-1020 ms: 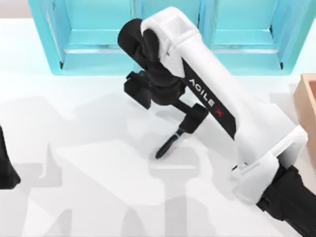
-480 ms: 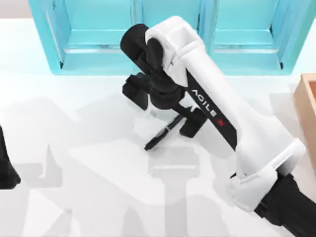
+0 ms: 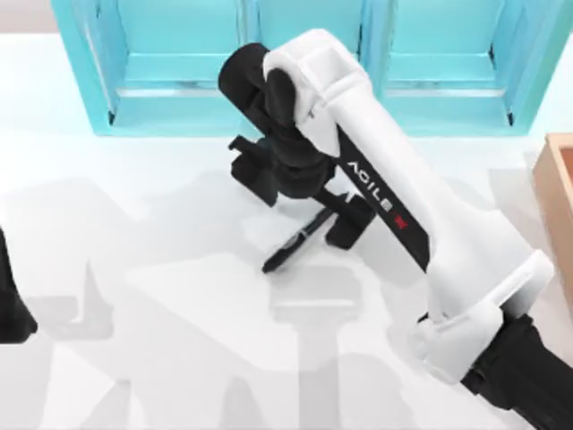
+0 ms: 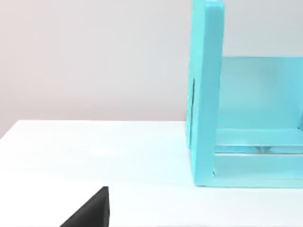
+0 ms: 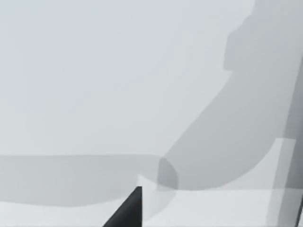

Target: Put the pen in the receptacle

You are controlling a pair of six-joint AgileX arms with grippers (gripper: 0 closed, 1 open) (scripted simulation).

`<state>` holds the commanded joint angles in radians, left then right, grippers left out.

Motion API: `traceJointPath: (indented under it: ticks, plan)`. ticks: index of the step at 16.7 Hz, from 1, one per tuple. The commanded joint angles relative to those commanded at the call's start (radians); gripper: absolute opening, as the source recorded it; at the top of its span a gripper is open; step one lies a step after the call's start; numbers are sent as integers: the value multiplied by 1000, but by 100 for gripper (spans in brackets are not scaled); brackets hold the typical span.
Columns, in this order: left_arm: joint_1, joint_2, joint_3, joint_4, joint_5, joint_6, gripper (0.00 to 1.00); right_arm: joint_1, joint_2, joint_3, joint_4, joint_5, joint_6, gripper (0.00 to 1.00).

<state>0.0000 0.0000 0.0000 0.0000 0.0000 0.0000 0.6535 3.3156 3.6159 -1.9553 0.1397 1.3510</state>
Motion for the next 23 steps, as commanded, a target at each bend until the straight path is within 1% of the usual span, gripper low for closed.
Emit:
traceJointPath:
  ticks: [7, 8, 15, 16, 19, 23]
  plan:
    - [0, 0, 0, 0, 0, 0, 100, 0, 0, 0, 0, 0, 0, 2]
    - [0, 0, 0, 0, 0, 0, 100, 0, 0, 0, 0, 0, 0, 0]
    - [0, 0, 0, 0, 0, 0, 100, 0, 0, 0, 0, 0, 0, 0]
    - [0, 0, 0, 0, 0, 0, 100, 20, -91, -62, 145, -25, -26, 0]
    - [0, 0, 0, 0, 0, 0, 100, 24, -129, -100, 158, -26, -32, 0]
    - [0, 0, 0, 0, 0, 0, 100, 25, -283, -296, 204, -29, -36, 0]
